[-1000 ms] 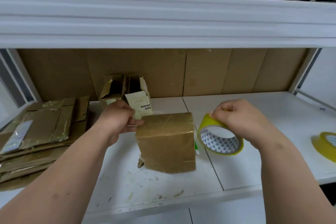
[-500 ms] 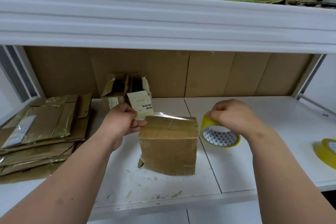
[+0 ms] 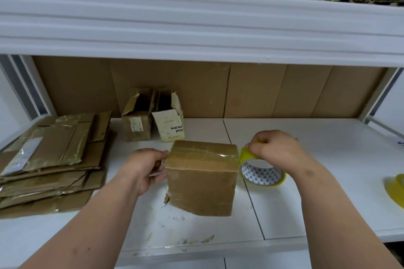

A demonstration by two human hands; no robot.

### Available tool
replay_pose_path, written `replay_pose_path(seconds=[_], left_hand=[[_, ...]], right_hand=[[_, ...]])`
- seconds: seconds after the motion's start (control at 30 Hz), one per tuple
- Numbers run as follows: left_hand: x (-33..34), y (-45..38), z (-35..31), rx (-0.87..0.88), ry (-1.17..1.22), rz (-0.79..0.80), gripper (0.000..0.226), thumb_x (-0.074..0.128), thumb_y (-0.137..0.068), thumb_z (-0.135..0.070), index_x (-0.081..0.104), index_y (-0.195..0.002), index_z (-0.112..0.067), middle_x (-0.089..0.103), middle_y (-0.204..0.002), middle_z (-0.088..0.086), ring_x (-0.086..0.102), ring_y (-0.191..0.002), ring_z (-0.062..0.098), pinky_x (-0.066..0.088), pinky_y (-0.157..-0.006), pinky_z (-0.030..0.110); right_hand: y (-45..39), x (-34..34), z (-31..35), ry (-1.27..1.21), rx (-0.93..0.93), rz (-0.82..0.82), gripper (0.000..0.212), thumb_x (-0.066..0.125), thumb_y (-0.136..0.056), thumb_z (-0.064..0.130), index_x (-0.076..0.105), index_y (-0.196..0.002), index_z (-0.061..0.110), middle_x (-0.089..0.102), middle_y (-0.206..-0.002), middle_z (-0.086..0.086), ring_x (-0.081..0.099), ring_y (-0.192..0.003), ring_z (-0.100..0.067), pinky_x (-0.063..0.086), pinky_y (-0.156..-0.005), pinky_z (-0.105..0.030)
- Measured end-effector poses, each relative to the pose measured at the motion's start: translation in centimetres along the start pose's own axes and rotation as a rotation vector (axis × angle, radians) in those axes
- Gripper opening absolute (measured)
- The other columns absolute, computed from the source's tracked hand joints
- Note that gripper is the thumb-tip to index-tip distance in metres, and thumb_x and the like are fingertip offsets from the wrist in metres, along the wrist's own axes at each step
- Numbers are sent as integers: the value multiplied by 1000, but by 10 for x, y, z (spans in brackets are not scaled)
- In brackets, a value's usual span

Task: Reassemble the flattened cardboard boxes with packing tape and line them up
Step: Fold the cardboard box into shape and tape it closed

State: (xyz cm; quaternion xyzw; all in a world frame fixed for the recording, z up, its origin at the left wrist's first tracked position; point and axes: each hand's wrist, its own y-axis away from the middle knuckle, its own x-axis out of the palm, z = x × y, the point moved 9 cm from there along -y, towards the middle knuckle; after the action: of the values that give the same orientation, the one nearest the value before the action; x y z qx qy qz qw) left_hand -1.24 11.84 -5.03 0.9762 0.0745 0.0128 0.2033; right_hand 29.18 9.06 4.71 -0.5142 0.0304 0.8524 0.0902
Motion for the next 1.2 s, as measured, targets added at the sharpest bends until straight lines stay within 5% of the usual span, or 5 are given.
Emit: replay_pose_path(seconds=[0.4,0.53,0.7,0.97,1.2], left_hand=[[7,13,-12,86,-82,-50,11,55,-95,-6,66,-94,-9,63,-78,10,57,-72,20,47,-62,29],[0,19,-40,232,-242,-112,23,56,-99,-38,62,-101,-16,66,-101,8,62,-97,27,52,-84,39],[-2,16,-55,329,-847,-116,63,58,-90,-59,54,-139,-20,60,-133,5,56,-120,26,45,-96,35],[58,56,-62,684,-1387,-201,49,34,-101,-50,41,-145,-31,40,-149,5,36,-136,30,35,-108,43],[64,42,-39,556,-1500,84,141,5,-39,-105,6,-158,-29,4,-166,-4,-5,-152,18,0,-123,47]], right_hand=[[12,24,-11,-464,-18,10,25,59,-75,42,69,-78,19,69,-83,-6,62,-85,-22,46,-70,-32],[15,36,-7,-532,-42,-8,16,64,-89,31,68,-78,19,67,-80,-2,61,-83,-19,44,-68,-30],[20,50,1,-620,-62,-12,16,63,-93,30,66,-82,18,61,-76,2,58,-73,-12,41,-59,-24],[32,61,9,-697,-101,8,23,64,-92,38,65,-81,18,62,-69,4,59,-64,-7,47,-57,-23],[39,73,10,-942,-146,157,26,56,-78,37,69,-87,17,69,-88,-7,66,-83,-19,52,-70,-32]])
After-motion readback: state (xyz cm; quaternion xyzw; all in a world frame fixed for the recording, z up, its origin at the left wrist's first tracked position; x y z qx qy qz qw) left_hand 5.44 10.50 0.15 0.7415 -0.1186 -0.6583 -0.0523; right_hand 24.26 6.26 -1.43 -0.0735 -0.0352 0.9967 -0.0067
